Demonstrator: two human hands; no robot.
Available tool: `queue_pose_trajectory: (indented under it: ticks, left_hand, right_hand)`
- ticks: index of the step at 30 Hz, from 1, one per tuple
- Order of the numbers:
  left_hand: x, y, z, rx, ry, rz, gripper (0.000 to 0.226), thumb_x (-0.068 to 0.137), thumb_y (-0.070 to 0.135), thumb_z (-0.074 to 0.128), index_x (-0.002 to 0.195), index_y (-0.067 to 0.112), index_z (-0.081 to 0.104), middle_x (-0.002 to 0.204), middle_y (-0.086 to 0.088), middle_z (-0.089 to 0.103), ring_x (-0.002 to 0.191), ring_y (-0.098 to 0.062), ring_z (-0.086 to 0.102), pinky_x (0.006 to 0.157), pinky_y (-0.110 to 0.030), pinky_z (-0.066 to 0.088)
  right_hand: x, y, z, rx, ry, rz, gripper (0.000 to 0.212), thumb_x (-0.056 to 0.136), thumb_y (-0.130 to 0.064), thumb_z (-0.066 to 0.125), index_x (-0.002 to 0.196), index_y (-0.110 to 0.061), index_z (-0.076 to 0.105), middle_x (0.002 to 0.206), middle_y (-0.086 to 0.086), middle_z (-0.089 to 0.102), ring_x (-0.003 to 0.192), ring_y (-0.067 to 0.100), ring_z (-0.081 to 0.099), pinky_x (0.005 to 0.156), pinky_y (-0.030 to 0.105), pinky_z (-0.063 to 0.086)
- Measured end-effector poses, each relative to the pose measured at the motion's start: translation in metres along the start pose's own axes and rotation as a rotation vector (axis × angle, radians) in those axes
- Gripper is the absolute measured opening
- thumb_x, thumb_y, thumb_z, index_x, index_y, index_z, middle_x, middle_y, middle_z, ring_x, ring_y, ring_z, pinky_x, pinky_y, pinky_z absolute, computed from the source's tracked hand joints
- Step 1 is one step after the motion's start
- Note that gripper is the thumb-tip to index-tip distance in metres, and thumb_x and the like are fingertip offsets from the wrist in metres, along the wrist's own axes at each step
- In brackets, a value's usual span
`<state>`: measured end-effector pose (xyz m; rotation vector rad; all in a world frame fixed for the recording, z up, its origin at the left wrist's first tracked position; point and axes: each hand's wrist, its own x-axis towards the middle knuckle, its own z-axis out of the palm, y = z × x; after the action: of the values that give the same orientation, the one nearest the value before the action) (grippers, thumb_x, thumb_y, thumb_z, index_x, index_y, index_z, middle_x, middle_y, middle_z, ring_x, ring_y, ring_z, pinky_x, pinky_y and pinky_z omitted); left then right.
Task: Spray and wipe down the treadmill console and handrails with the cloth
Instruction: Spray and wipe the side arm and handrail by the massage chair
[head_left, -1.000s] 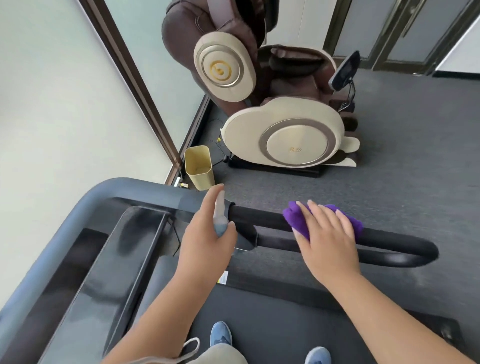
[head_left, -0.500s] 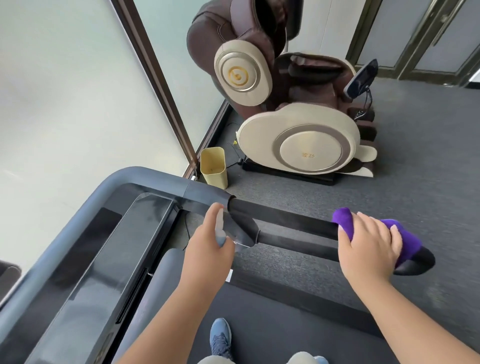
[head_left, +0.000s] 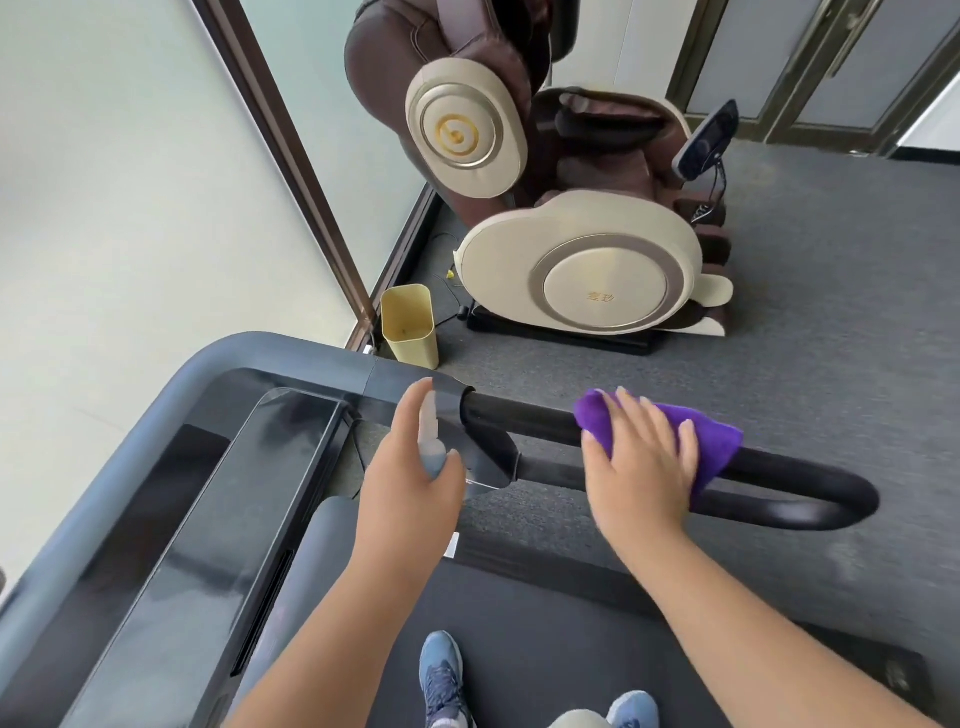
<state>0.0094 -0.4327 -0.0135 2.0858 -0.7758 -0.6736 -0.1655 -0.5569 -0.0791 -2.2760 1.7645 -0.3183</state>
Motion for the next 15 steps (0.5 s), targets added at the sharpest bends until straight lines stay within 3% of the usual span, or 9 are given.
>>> queue_pose_trajectory:
  ticks: [2,4,7,12,15]
  left_hand:
    - [0.000,-0.005,-0.007,-0.015,0.018,0.011,0.070,0.093,0.016,0.056,0.142,0.061,0.034,0.090,0.007,0.061,0.074,-0.018,0.057,0.069,-0.041,0.057]
    - [0.002,-0.011,-0.015,-0.019,0.037,0.031,0.069,0.093,0.013,0.058,0.143,0.055,0.037,0.076,0.013,0.057,0.065,-0.010,0.053,0.063,-0.032,0.048]
    - [0.009,-0.019,-0.020,-0.022,0.036,0.028,0.069,0.093,0.009,0.059,0.144,0.051,0.039,0.063,0.015,0.056,0.056,-0.006,0.051,0.057,-0.025,0.045]
    - [0.007,-0.001,-0.006,0.008,-0.027,0.069,0.064,0.095,0.007,0.058,0.143,0.046,0.040,0.086,0.012,0.059,0.065,0.006,0.062,0.062,-0.013,0.043]
    - [0.003,0.009,0.015,0.042,-0.056,0.100,0.070,0.093,0.013,0.061,0.146,0.051,0.036,0.094,0.013,0.064,0.073,-0.004,0.062,0.067,-0.022,0.045]
  right_hand:
    - [-0.002,-0.050,0.016,-0.040,-0.049,-0.112,0.065,0.098,-0.056,0.020,0.158,-0.037,0.034,0.168,-0.005,0.031,0.156,0.020,0.023,0.127,0.053,0.001]
    - [-0.001,-0.093,0.031,-0.067,-0.090,-0.183,0.062,0.101,-0.055,0.028,0.160,-0.037,0.028,0.170,0.001,0.027,0.157,0.027,0.021,0.126,0.060,0.001]
    - [0.001,-0.125,0.043,-0.088,-0.089,-0.183,0.062,0.100,-0.051,0.038,0.159,-0.034,0.032,0.165,0.006,0.036,0.152,0.032,0.029,0.123,0.064,0.006]
    - [0.000,-0.080,0.039,-0.077,-0.029,-0.330,0.062,0.098,-0.049,0.032,0.156,-0.028,0.041,0.154,-0.003,0.051,0.144,0.023,0.042,0.124,0.051,0.021]
    - [0.000,-0.038,0.026,-0.069,-0.024,-0.292,0.060,0.100,-0.049,0.033,0.156,-0.028,0.042,0.155,-0.007,0.049,0.147,0.020,0.040,0.126,0.046,0.020]
